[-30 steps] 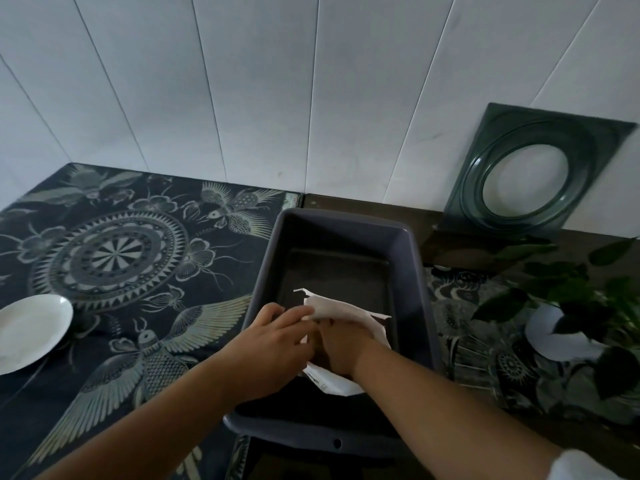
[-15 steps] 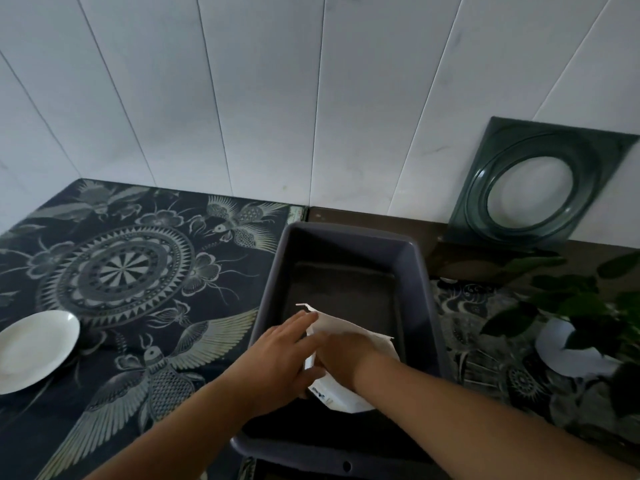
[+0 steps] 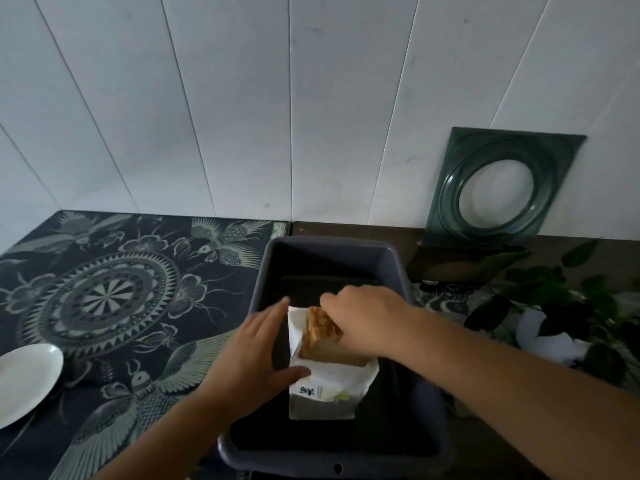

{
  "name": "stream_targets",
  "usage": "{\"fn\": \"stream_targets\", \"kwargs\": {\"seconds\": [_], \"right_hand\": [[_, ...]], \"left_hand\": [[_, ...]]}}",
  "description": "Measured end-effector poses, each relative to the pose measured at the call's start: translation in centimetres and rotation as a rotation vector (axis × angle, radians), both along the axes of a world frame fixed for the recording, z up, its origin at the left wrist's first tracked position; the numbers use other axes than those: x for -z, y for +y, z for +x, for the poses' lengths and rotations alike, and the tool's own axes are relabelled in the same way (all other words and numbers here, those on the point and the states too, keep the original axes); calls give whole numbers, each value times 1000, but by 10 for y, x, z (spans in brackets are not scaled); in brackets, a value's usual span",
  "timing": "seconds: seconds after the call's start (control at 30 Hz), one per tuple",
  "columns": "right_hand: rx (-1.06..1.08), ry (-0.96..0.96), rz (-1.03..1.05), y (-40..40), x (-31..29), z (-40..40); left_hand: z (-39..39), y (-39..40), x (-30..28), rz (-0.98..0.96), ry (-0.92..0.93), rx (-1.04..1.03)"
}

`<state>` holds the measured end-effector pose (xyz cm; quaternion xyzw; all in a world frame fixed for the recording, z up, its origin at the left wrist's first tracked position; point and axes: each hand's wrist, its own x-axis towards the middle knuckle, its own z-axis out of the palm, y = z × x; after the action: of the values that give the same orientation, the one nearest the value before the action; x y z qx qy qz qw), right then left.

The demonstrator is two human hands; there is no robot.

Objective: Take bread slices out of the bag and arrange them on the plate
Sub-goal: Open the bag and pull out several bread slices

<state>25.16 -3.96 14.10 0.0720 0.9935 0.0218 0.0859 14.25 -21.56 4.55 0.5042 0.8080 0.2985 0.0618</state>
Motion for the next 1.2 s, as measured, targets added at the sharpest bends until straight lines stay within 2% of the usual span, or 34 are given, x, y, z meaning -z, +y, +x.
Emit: {"fn": "stream_targets", "kwargs": {"seconds": [0.07,0.2,0.3,0.43,0.53,0.6,0.63,0.8,0.87,0.97,1.1,1.2], "right_hand": [[-25,35,27,1,-26,4],[-84,19,60,0,-87,10],[-119,10,82,-3,-124,14],[-146,35,110,-2,-158,23],[-118,91,47,5,-165,36],[-27,182,-125,15,-158,50],[31,263,-279,19,-150,59],[264,873,-1220,8,-60,91],[309,883,-1515,-1,-19,96],[309,759,-1607,-20,15,100],[428,820,-1656,-31,32,106],[508,806,-1686,-34,40,111]], "left_hand": [[0,9,-19,81,-141,0],[8,28,-63,233,-501,160],[19,36,-89,404,-682,189],[35,44,-111,554,-682,185],[44,46,-122,619,-664,161],[48,46,-125,630,-690,141],[48,46,-125,629,-723,137],[52,34,-117,617,-909,111],[54,29,-112,612,-1009,105],[59,24,-104,575,-1184,101],[69,18,-92,463,-1398,77],[76,14,-82,400,-1468,19]]}}
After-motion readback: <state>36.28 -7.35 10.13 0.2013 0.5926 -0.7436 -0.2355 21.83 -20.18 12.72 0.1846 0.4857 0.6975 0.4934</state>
